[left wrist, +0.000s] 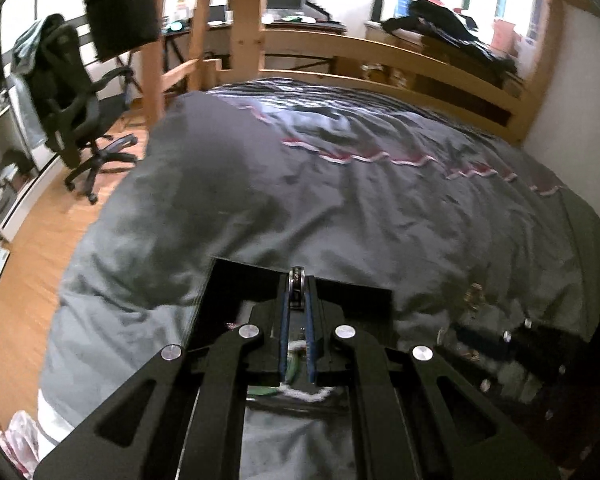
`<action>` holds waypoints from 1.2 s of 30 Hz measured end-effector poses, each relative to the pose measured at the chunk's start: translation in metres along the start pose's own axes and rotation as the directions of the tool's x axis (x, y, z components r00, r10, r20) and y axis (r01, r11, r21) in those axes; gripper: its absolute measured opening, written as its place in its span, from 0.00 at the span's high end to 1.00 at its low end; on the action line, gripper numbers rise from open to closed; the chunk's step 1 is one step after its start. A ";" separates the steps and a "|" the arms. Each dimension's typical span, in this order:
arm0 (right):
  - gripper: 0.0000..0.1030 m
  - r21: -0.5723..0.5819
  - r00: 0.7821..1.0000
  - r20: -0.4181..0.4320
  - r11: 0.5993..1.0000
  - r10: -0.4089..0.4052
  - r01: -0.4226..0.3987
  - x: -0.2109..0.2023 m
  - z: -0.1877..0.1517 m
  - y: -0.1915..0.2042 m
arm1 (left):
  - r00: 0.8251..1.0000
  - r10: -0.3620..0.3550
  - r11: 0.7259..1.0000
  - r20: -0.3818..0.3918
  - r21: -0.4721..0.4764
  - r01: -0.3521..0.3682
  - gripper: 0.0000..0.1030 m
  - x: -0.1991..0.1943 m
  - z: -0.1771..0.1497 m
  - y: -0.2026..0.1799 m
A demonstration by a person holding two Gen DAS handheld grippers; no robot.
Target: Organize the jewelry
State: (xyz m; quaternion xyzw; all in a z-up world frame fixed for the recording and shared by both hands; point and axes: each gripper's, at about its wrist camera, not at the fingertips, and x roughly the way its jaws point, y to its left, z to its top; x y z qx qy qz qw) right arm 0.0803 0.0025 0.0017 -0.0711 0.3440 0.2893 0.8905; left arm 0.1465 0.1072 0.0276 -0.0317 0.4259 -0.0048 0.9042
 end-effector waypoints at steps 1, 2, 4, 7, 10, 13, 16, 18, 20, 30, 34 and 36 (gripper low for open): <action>0.80 -0.001 1.000 -0.001 1.000 0.005 -0.005 0.002 0.000 0.003 | 1.000 0.005 1.000 -0.004 -0.013 -0.005 0.93 0.001 0.000 0.007; 0.80 -0.001 1.000 -0.003 1.000 0.009 -0.009 0.005 0.001 0.006 | 1.000 0.011 1.000 -0.012 -0.028 -0.011 0.93 0.002 0.001 0.015; 0.80 -0.001 1.000 -0.009 1.000 0.019 -0.019 0.010 0.001 0.010 | 0.999 0.023 0.999 -0.030 -0.048 -0.024 0.93 0.006 0.001 0.024; 0.80 -0.010 1.000 -0.019 1.000 0.025 -0.025 0.017 0.000 0.016 | 0.997 0.022 0.995 -0.075 -0.093 -0.029 0.93 0.017 -0.002 0.037; 0.80 -0.010 0.999 -0.024 0.999 0.030 -0.030 0.022 -0.001 0.019 | 0.992 0.009 0.991 -0.122 -0.133 -0.025 0.94 0.030 -0.006 0.047; 0.80 -0.010 0.998 -0.044 0.999 0.039 -0.040 0.027 -0.002 0.020 | 0.988 -0.001 0.987 -0.155 -0.161 -0.024 0.94 0.039 -0.009 0.053; 0.80 -0.007 0.997 -0.061 0.999 0.047 -0.047 0.031 -0.004 0.019 | 0.987 -0.007 0.986 -0.159 -0.167 -0.020 0.94 0.039 -0.010 0.053; 0.79 -0.013 0.994 -0.087 0.998 0.061 -0.062 0.036 -0.005 0.022 | 0.988 -0.022 0.985 -0.152 -0.173 -0.005 0.91 0.038 -0.010 0.053; 0.58 -0.008 0.995 -0.088 0.999 0.038 -0.039 0.037 -0.006 0.023 | 0.990 -0.029 0.983 -0.136 -0.184 0.004 0.51 0.034 -0.009 0.054; 0.03 0.088 0.991 0.049 0.989 -0.128 0.123 -0.007 0.010 -0.034 | 0.998 -0.058 0.990 0.003 -0.130 0.058 0.09 0.005 -0.002 0.036; 0.03 0.145 0.962 -0.040 0.951 -0.272 0.275 -0.010 0.004 -0.084 | 0.994 -0.111 0.988 0.008 -0.106 0.112 0.08 0.007 -0.003 0.019; 0.03 0.180 0.947 -0.084 0.930 -0.311 0.321 -0.011 -0.001 -0.108 | 0.992 -0.130 0.989 0.004 -0.071 0.130 0.08 0.009 -0.006 0.007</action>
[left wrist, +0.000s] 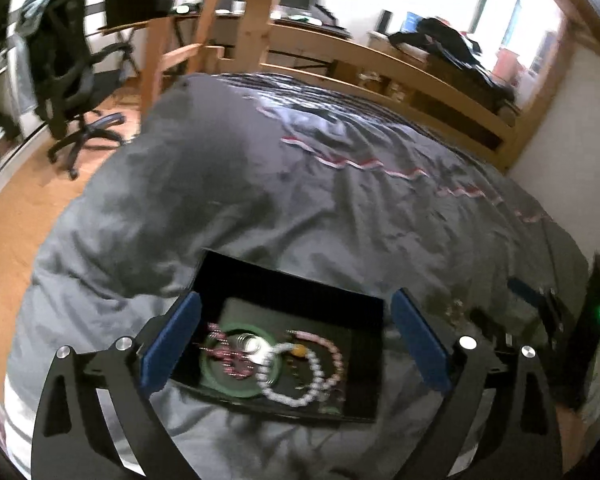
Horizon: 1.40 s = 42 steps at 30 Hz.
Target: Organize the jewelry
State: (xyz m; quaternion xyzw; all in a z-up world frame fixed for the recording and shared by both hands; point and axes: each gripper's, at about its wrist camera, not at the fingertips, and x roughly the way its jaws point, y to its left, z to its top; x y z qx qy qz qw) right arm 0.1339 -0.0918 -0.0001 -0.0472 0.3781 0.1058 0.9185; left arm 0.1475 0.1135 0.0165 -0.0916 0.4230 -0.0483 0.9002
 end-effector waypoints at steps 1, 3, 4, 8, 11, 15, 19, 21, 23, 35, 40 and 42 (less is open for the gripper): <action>0.03 0.024 0.999 -0.025 0.999 -0.024 0.025 0.004 -0.001 -0.014 | 1.000 -0.008 1.000 -0.001 0.023 0.008 0.08 0.003 -0.002 -0.007; 0.03 0.061 0.998 -0.043 0.997 -0.039 0.041 0.004 -0.004 -0.033 | 1.000 -0.016 0.998 -0.012 0.068 0.016 0.08 0.011 -0.008 -0.024; 0.03 0.082 0.997 -0.059 0.996 -0.040 0.045 0.005 -0.005 -0.042 | 1.000 -0.018 0.996 -0.021 0.081 0.020 0.08 0.016 -0.011 -0.031; 0.04 0.102 0.997 -0.082 0.995 -0.014 0.022 0.006 -0.010 -0.058 | 0.995 -0.077 0.988 -0.057 0.129 0.084 0.08 0.031 -0.025 -0.062; 0.04 0.115 0.996 -0.084 0.993 0.040 -0.030 0.008 -0.017 -0.071 | 0.989 -0.123 0.974 -0.080 0.182 0.136 0.09 0.038 -0.039 -0.089; 0.07 0.077 0.987 -0.071 0.987 0.144 -0.138 0.013 -0.027 -0.082 | 0.979 -0.168 0.948 -0.114 0.254 0.193 0.15 0.053 -0.066 -0.125; 0.34 0.062 0.972 -0.121 0.979 0.202 -0.195 0.029 -0.036 -0.081 | 0.968 -0.158 0.936 -0.197 0.282 0.211 0.47 0.081 -0.088 -0.147; 0.36 0.042 0.969 -0.132 0.978 0.211 -0.207 0.037 -0.041 -0.077 | 0.961 -0.153 0.931 -0.231 0.291 0.218 0.50 0.094 -0.099 -0.156; 0.39 0.022 0.958 -0.154 0.970 0.244 -0.243 0.049 -0.047 -0.070 | 0.955 -0.161 0.927 -0.251 0.293 0.233 0.50 0.102 -0.107 -0.163; 0.85 0.013 0.967 -0.184 0.984 0.176 -0.177 0.079 -0.060 -0.067 | 0.952 -0.102 0.933 -0.288 0.304 0.192 0.76 0.131 -0.118 -0.169; 0.91 0.010 0.971 -0.134 0.980 0.197 -0.198 0.070 -0.054 -0.065 | 0.943 -0.136 0.942 -0.305 0.255 0.218 0.89 0.131 -0.109 -0.159; 0.91 0.021 0.970 -0.105 0.976 0.220 -0.219 0.064 -0.051 -0.066 | 0.943 -0.145 0.941 -0.299 0.252 0.224 0.91 0.129 -0.104 -0.158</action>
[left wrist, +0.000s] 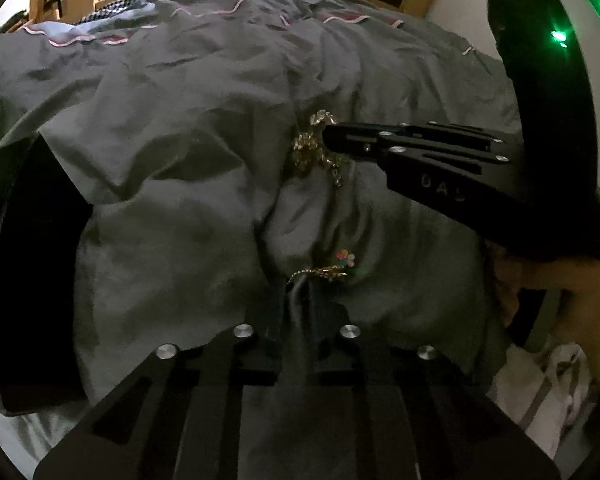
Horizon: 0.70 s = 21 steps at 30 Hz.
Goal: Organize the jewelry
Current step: 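Reach the right tool to the gold chain bracelet and close on it, then reach the left tool to the pink flower pendant while the right tool holds the gold chain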
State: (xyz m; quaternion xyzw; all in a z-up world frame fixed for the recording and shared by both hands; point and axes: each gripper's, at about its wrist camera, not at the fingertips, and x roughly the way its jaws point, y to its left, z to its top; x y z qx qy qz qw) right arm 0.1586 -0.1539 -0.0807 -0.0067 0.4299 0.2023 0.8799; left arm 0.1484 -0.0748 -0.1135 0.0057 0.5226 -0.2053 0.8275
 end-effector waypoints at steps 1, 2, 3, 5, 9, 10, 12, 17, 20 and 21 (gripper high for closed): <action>0.91 0.006 1.000 0.012 1.000 0.013 -0.013 -0.002 0.002 0.000 | 1.000 -0.003 1.000 0.004 0.000 0.003 0.93 -0.002 0.001 0.000; 0.91 0.009 1.000 0.022 1.000 0.018 -0.018 -0.004 0.004 0.000 | 1.000 -0.003 1.000 0.010 0.003 0.003 0.94 -0.004 0.001 -0.001; 0.92 0.010 0.999 0.033 1.000 0.019 -0.020 -0.006 0.005 0.000 | 1.000 -0.001 1.000 0.015 0.006 0.001 0.94 -0.006 0.002 -0.001; 0.92 0.012 0.998 0.053 0.999 0.033 -0.033 -0.011 0.006 0.001 | 1.000 0.000 1.000 0.028 0.014 0.000 0.95 -0.012 0.004 -0.001; 0.92 0.019 0.995 0.092 0.999 0.044 -0.046 -0.019 0.010 0.002 | 0.998 -0.001 1.000 0.061 0.012 0.000 0.95 -0.027 0.003 -0.001; 0.92 0.020 0.994 0.100 0.999 0.044 -0.046 -0.020 0.011 0.002 | 0.998 -0.002 1.000 0.069 0.011 0.001 0.95 -0.031 0.005 0.000; 0.92 0.021 0.992 0.113 0.998 0.049 -0.052 -0.023 0.014 0.002 | 0.997 -0.006 1.000 0.078 0.009 0.006 0.95 -0.037 0.006 0.000; 0.92 0.028 0.989 0.129 0.997 0.067 -0.071 -0.027 0.015 0.002 | 0.995 -0.013 1.000 0.097 0.021 0.011 0.95 -0.044 0.007 -0.001; 0.92 0.035 0.987 0.139 0.996 0.080 -0.086 -0.030 0.016 0.002 | 0.996 -0.019 0.999 0.091 0.032 0.016 0.96 -0.043 0.005 -0.005; 0.92 0.037 0.986 0.145 0.996 0.079 -0.085 -0.032 0.016 0.001 | 0.996 -0.019 0.999 0.092 0.037 0.016 0.96 -0.045 0.004 -0.005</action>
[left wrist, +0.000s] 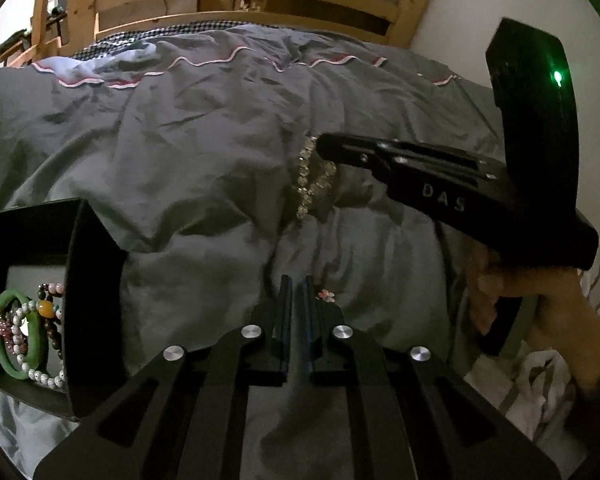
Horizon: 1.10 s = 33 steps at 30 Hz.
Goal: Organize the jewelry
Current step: 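Reach the left tool to the pink flower pendant while the right tool holds the gold chain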
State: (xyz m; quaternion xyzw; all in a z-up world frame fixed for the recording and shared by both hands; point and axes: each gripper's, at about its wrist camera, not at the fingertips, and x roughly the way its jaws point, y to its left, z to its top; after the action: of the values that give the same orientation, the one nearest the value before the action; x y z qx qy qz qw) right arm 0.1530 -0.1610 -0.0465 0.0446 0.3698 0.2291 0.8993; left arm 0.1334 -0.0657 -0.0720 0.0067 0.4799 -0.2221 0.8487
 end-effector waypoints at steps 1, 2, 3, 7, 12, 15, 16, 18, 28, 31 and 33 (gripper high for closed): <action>0.92 0.002 1.000 0.006 1.000 0.001 -0.001 -0.002 0.001 0.000 | 1.000 0.001 1.000 0.001 0.003 -0.001 0.96 0.000 0.000 -0.001; 0.92 0.003 1.000 0.011 1.000 0.003 -0.003 -0.003 0.002 0.000 | 1.000 -0.005 1.000 0.000 0.001 0.005 0.97 0.000 0.000 -0.001; 0.92 0.005 1.000 0.012 1.000 0.005 -0.005 -0.004 0.003 0.000 | 1.000 -0.024 1.000 -0.006 -0.002 0.024 0.96 0.002 -0.001 -0.002; 0.92 0.009 1.000 0.005 1.000 -0.001 0.001 -0.003 0.002 0.001 | 1.000 -0.015 1.000 0.001 0.020 0.015 0.28 0.013 -0.010 -0.012; 0.92 0.008 1.000 -0.010 1.000 -0.003 0.003 0.002 -0.001 0.000 | 0.998 0.033 0.996 -0.059 0.079 -0.029 0.58 0.046 -0.022 -0.026; 0.92 0.011 1.000 -0.004 1.000 -0.001 0.001 0.001 -0.001 0.001 | 0.995 0.048 0.998 -0.091 0.034 -0.045 0.77 0.058 -0.023 -0.013; 0.92 0.013 1.000 0.002 1.000 -0.001 0.001 -0.001 0.000 0.000 | 0.995 0.034 0.999 -0.089 0.011 -0.033 0.89 0.054 -0.021 -0.008; 0.92 0.022 1.000 0.013 1.000 0.001 -0.002 -0.003 0.001 -0.001 | 0.997 -0.008 0.999 -0.078 -0.045 0.005 0.91 0.044 -0.013 0.004; 0.92 0.034 0.998 0.061 0.999 0.015 -0.017 -0.015 0.009 0.001 | 0.999 0.022 1.000 0.023 -0.011 -0.022 0.94 0.000 0.006 -0.001; 0.92 0.030 0.997 0.068 0.999 0.023 -0.025 -0.018 0.009 0.002 | 0.999 0.022 1.000 0.041 -0.023 -0.021 0.97 -0.007 0.009 0.005; 0.92 0.027 0.997 0.070 0.999 0.027 -0.029 -0.019 0.010 0.004 | 0.998 0.028 0.999 0.050 -0.030 -0.027 0.97 -0.012 0.012 0.008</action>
State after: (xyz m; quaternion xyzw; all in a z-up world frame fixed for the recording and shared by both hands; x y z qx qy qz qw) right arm 0.1467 -0.1651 -0.0266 0.0705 0.3407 0.2346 0.9077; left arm 0.1414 -0.0565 -0.0576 -0.0047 0.4614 -0.2036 0.8635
